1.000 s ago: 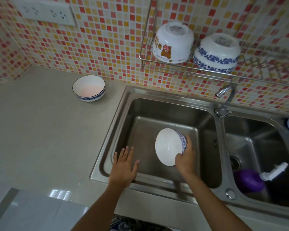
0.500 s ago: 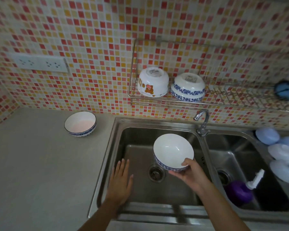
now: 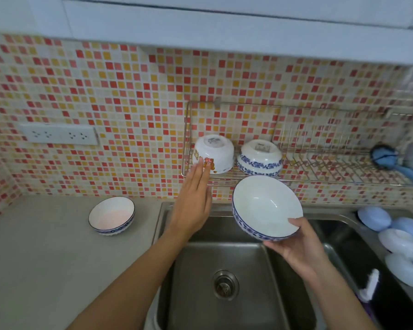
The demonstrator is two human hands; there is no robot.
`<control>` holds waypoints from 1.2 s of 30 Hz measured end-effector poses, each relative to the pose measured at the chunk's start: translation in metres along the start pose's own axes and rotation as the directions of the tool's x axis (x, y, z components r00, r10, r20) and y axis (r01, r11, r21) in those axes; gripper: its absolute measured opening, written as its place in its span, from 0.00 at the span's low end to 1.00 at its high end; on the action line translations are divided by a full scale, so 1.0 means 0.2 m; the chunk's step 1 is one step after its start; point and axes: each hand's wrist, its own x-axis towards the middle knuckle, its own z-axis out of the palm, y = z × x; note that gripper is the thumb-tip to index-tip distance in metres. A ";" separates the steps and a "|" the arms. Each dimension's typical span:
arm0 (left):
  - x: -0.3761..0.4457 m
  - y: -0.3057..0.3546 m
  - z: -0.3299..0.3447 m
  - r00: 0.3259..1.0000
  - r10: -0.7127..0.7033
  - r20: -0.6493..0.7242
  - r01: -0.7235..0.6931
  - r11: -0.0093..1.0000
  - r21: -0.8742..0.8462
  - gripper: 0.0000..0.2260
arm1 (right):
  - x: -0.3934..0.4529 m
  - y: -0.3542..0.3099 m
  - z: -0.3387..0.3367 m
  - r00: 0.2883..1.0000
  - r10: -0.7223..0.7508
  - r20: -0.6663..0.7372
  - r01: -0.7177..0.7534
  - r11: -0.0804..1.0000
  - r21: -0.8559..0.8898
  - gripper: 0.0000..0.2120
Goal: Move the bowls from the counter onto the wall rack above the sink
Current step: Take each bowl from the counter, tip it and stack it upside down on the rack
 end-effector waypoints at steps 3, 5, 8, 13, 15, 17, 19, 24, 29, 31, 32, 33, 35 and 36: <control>0.16 0.01 0.06 0.999 0.018 0.035 -0.021 0.996 0.086 0.23 | 0.03 -0.16 0.05 0.997 -0.074 0.009 0.074 0.996 -0.046 0.20; 0.23 -0.03 0.13 0.997 -0.035 0.075 0.023 0.988 0.151 0.24 | 0.08 -0.26 0.07 0.990 -0.143 0.008 0.143 0.984 -0.105 0.21; 0.24 -0.08 0.22 0.986 -0.117 0.118 0.082 0.961 0.266 0.28 | 0.16 -0.38 0.10 0.972 -0.236 0.013 0.234 0.954 -0.189 0.22; 0.23 -0.08 0.24 0.991 -0.097 0.095 0.059 0.938 0.341 0.28 | 0.31 -0.54 0.12 0.943 -0.333 -0.030 0.314 0.914 -0.258 0.30; 0.23 -0.08 0.24 0.992 -0.102 0.078 0.068 0.933 0.354 0.27 | 0.37 -0.57 0.15 0.932 -0.360 -0.038 0.332 0.891 -0.309 0.31; 0.22 -0.07 0.24 0.991 -0.112 0.067 0.081 0.932 0.354 0.27 | 0.43 -0.59 0.20 0.924 -0.382 -0.032 0.344 0.863 -0.371 0.34; 0.22 -0.07 0.24 0.991 -0.120 0.052 0.094 0.931 0.354 0.27 | 0.48 -0.61 0.26 0.913 -0.408 0.001 0.367 0.822 -0.436 0.35; 0.23 -0.06 0.25 0.987 -0.149 0.054 0.120 0.926 0.359 0.27 | 0.65 -0.61 0.43 0.849 -0.518 0.102 0.461 0.634 -0.621 0.37; 0.22 -0.06 0.26 0.985 -0.167 0.043 0.143 0.930 0.339 0.27 | 0.76 -0.56 0.54 0.699 -0.638 0.323 0.562 0.210 -0.800 0.37; 0.22 -0.05 0.26 0.983 -0.179 0.036 0.159 0.934 0.320 0.28 | 0.78 -0.53 0.58 0.664 -0.639 0.388 0.550 0.065 -0.833 0.38; 0.22 -0.04 0.26 0.981 -0.189 0.041 0.168 0.936 0.309 0.28 | 0.79 -0.52 0.59 0.635 -0.642 0.430 0.535 -0.035 -0.844 0.39; 0.21 -0.04 0.25 0.979 -0.198 0.043 0.176 0.936 0.305 0.28 | 0.80 -0.50 0.61 0.610 -0.634 0.476 0.509 -0.147 -0.848 0.40; 0.21 -0.03 0.25 0.978 -0.204 0.036 0.184 0.934 0.306 0.28 | 0.81 -0.47 0.63 0.580 -0.595 0.556 0.432 -0.355 -0.829 0.40; 0.22 -0.03 0.25 0.977 -0.210 0.038 0.189 0.934 0.305 0.28 | 0.82 -0.45 0.64 0.577 -0.565 0.589 0.396 -0.437 -0.807 0.40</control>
